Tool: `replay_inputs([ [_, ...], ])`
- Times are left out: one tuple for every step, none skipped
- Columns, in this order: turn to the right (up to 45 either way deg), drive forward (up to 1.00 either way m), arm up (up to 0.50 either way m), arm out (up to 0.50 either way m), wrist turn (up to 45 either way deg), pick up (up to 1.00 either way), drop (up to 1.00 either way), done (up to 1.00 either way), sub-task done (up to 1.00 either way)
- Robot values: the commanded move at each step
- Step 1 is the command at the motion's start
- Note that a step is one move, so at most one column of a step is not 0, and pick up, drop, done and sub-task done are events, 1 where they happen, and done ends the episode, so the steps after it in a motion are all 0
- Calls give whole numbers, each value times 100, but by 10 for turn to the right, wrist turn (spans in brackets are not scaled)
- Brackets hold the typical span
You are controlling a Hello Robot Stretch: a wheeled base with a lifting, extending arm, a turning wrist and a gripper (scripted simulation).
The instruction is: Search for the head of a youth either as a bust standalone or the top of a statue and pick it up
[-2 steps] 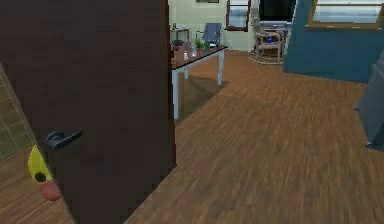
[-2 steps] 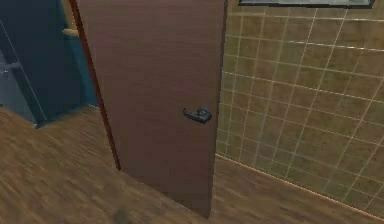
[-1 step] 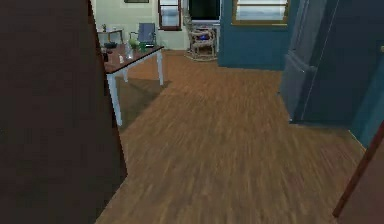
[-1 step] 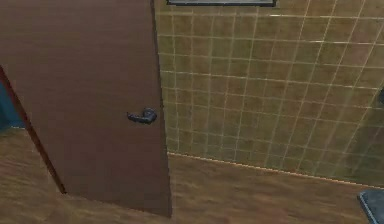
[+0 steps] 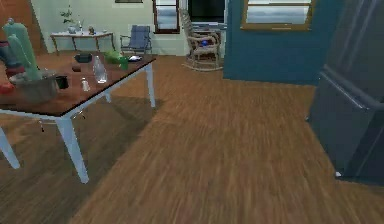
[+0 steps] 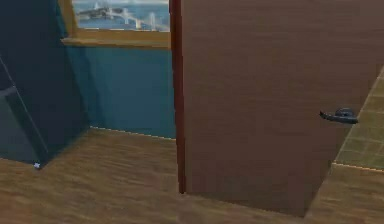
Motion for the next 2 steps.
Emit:
replay_inputs([
  [0, 100, 0, 0, 0, 0, 0, 0, 0],
  [30, 0, 0, 0, 0, 0, 0, 0, 0],
])
